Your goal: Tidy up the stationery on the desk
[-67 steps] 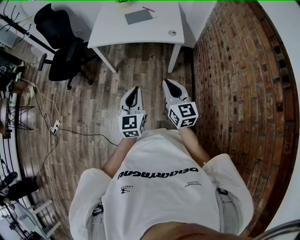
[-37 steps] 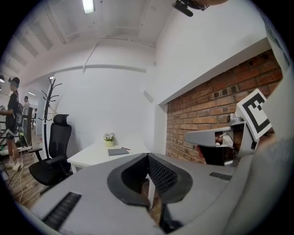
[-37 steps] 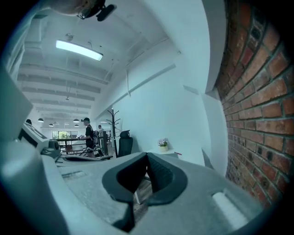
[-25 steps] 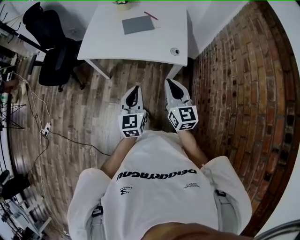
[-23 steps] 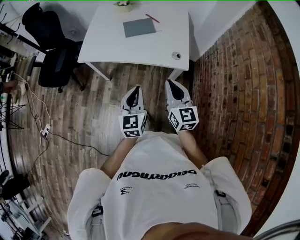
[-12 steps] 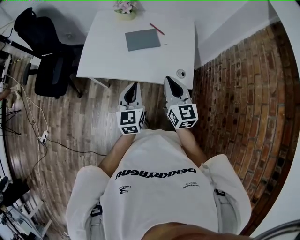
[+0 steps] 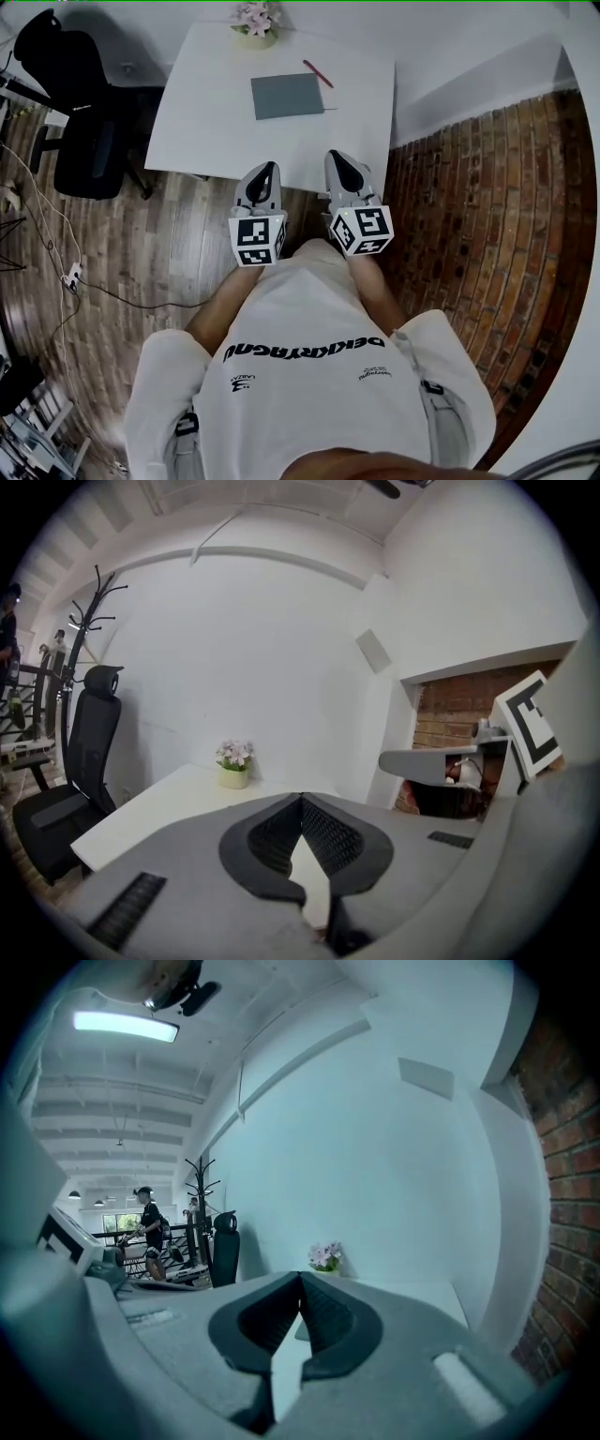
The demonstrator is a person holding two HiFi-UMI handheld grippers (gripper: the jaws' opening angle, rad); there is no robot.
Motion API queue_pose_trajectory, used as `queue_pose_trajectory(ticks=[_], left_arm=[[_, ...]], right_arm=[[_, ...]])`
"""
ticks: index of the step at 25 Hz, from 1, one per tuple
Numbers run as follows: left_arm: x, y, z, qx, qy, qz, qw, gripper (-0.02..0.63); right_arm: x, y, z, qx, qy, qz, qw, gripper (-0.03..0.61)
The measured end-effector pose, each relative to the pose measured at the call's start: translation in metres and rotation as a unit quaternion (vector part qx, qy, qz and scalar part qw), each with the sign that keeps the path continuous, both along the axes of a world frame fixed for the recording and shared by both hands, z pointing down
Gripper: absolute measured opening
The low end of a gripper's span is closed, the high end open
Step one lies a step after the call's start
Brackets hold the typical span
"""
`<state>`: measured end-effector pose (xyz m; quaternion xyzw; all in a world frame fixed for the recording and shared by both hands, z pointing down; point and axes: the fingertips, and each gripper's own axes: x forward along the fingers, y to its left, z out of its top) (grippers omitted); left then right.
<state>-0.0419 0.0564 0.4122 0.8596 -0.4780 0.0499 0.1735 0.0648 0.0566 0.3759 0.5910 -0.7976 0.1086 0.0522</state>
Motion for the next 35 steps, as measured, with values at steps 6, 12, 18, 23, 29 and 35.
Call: queue_pose_trajectory(ticks=[6,12,18,23,29,35], left_arm=[[0.016,-0.025,0.016,-0.041,0.024,-0.001,0.9989,-0.002],[0.035,-0.063,0.040,-0.085,0.019,-0.016,0.9961,-0.002],[0.071,-0.105,0.057,-0.119,0.031,-0.024,0.9922,-0.002],[0.088,-0.143,0.083,-0.172,0.049,-0.045,0.9828,0.003],[0.102,-0.164,0.115,-0.232,0.067,-0.081,0.9669,0.040],[0.092,-0.186,0.145,-0.283,0.143,-0.147,0.9370,0.074]], right_arm=[[0.009,-0.036,0.018,-0.023,0.007,-0.020,1.000,0.002],[0.018,-0.087,0.030,-0.039,0.017,-0.061,0.997,0.002],[0.038,-0.139,0.048,-0.075,0.029,-0.113,0.990,0.006],[0.049,-0.185,0.074,-0.102,0.051,-0.155,0.981,0.011],[0.049,-0.225,0.105,-0.141,0.073,-0.213,0.964,0.026],[0.025,-0.263,0.137,-0.152,0.140,-0.288,0.935,0.061]])
